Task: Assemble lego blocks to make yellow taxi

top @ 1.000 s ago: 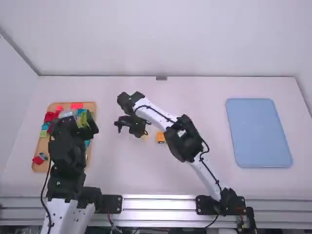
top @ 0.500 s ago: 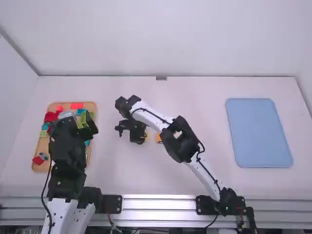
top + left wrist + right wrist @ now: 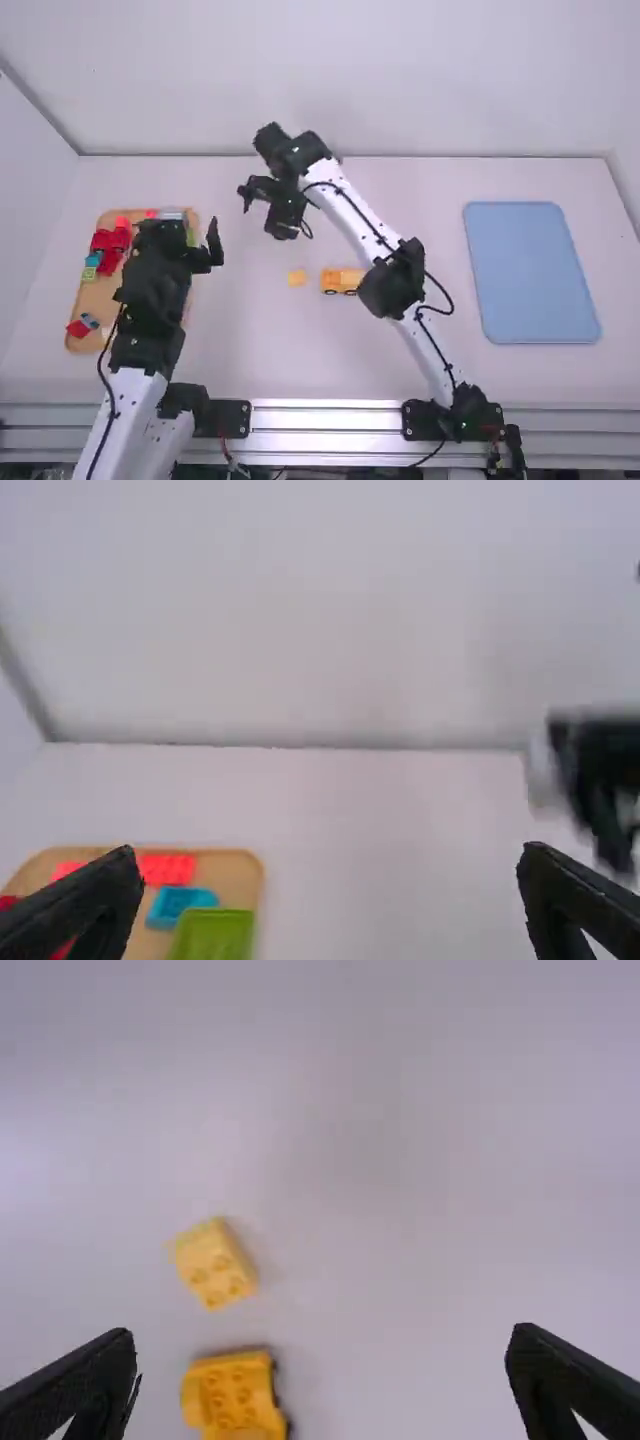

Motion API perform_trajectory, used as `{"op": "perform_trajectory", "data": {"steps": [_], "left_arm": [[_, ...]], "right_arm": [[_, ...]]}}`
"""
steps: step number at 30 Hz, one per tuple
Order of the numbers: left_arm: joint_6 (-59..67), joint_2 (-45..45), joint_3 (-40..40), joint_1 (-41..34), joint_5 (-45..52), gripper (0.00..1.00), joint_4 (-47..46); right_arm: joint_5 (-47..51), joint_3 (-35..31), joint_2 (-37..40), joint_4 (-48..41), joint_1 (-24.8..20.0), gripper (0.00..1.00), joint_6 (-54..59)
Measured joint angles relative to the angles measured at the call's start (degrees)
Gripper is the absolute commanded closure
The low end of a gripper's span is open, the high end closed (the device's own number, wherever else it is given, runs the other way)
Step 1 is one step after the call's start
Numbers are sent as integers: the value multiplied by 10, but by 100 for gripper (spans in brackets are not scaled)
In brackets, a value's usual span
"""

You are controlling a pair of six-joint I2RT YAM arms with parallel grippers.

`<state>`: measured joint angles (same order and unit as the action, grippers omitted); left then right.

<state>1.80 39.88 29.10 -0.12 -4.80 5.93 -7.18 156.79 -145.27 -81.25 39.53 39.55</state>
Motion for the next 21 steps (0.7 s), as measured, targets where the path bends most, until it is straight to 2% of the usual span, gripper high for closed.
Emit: {"op": "perform_trajectory", "data": {"steps": [4,10,14,21], "left_arm": [[38,116,40,0,96,1,-28],[83,261,134,0,194,1,-73],[112,361,184,0,242,1,-73],[118,442,194,0,246,1,-35]], "right_arm": [[6,67,0,-14,-54,2,-42],[82,73,1,22,-97,2,-138],[182,37,1,49,-98,2,-228],[223,-74,2,106,-89,2,-275]]}}
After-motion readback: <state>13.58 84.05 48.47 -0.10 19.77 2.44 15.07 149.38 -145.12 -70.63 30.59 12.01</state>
